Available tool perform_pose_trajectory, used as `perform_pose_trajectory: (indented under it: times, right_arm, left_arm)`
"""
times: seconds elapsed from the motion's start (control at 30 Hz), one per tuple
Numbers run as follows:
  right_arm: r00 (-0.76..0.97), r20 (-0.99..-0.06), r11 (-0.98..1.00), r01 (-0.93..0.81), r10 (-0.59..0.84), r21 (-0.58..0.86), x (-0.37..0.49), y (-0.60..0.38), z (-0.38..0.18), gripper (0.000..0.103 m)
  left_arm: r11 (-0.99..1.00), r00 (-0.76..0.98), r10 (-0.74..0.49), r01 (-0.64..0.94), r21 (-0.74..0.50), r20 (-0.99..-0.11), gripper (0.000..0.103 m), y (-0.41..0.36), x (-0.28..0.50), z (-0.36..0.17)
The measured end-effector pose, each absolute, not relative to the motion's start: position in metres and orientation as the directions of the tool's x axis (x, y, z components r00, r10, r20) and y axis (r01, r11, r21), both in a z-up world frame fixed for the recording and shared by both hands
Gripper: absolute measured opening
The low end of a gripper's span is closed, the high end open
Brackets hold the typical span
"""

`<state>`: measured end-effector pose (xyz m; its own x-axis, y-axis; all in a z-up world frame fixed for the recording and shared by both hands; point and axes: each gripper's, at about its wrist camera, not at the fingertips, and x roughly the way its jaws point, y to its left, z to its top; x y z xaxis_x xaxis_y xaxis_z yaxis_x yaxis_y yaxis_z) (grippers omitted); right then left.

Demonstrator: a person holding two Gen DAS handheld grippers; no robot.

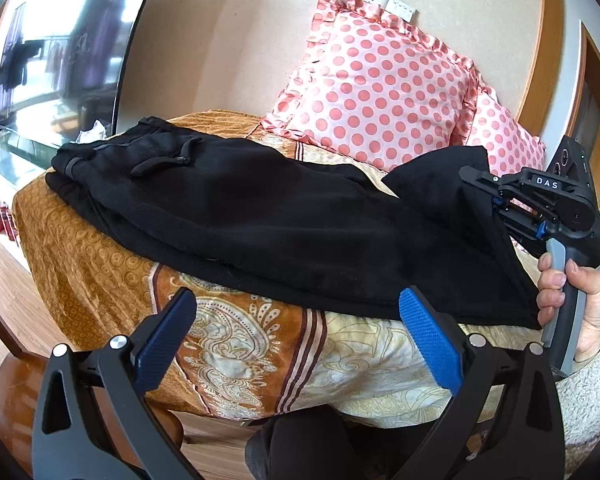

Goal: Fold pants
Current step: 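Lift the leg end with the right tool and fold it over toward the waistband, then open the right tool and release the folded leg end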

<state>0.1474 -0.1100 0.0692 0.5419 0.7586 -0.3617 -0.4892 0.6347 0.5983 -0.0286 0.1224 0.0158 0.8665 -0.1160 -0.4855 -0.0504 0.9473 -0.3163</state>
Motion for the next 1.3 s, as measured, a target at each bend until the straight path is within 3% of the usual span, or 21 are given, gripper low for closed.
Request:
perform_pose_trajectory:
  times: [0.1,0.37,0.4,0.53,0.63,0.73,0.83,0.93,1.0,1.2,1.3]
  right_arm:
    - [0.473,-0.478,0.672,-0.49,0.74,0.556,0.152,-0.077,0.044,0.006]
    - [0.475,-0.524,0.702,-0.563,0.707,0.437,0.128,-0.06,0.026,0.008]
    - [0.467,-0.551,0.712,-0.57,0.692,0.411,0.125,-0.057,0.022,0.011]
    - [0.41,-0.571,0.665,-0.655,0.711,0.358,0.106,-0.048,0.022,0.05]
    - [0.412,-0.491,0.612,-0.697,0.768,0.374,0.092,-0.057,0.037,0.05]
    - [0.575,-0.411,0.702,-0.644,0.707,0.305,0.093,-0.068,0.053,0.048]
    - [0.664,-0.459,0.793,-0.585,0.59,0.173,0.102,-0.052,0.05,0.048]
    - [0.611,-0.605,0.786,-0.617,0.51,0.038,0.103,-0.018,0.023,0.047]
    - [0.659,-0.563,0.787,-0.616,0.5,-0.022,0.091,-0.017,0.022,0.047]
    - [0.607,-0.564,0.782,-0.611,0.561,0.12,0.102,-0.035,0.015,0.049]
    - [0.618,-0.56,0.784,-0.614,0.552,0.095,0.096,-0.034,0.014,0.05]
  left_arm:
    - [0.949,0.863,-0.114,-0.052,-0.311,-0.493,0.101,0.123,-0.031,0.015]
    - [0.946,0.863,-0.091,-0.08,-0.313,-0.496,0.101,0.131,-0.035,0.014]
    - [0.944,0.863,-0.094,-0.081,-0.32,-0.496,0.101,0.131,-0.035,0.013]
    - [0.953,0.852,-0.089,-0.077,-0.293,-0.515,0.101,0.128,-0.034,0.013]
    - [0.96,0.854,-0.065,-0.086,-0.265,-0.516,0.101,0.128,-0.036,0.014]
    - [0.95,0.859,-0.062,-0.105,-0.294,-0.509,0.101,0.134,-0.036,0.014]
    - [0.937,0.858,-0.07,-0.119,-0.329,-0.508,0.101,0.14,-0.036,0.014]
    - [0.93,0.856,-0.061,-0.138,-0.342,-0.513,0.101,0.146,-0.037,0.016]
    - [0.92,0.857,-0.062,-0.15,-0.362,-0.512,0.101,0.156,-0.037,0.02]
    - [0.768,0.863,-0.128,-0.226,-0.599,-0.489,0.101,0.224,-0.025,0.029]
    - [0.632,0.862,-0.209,-0.242,-0.736,-0.463,0.101,0.258,-0.014,0.025]
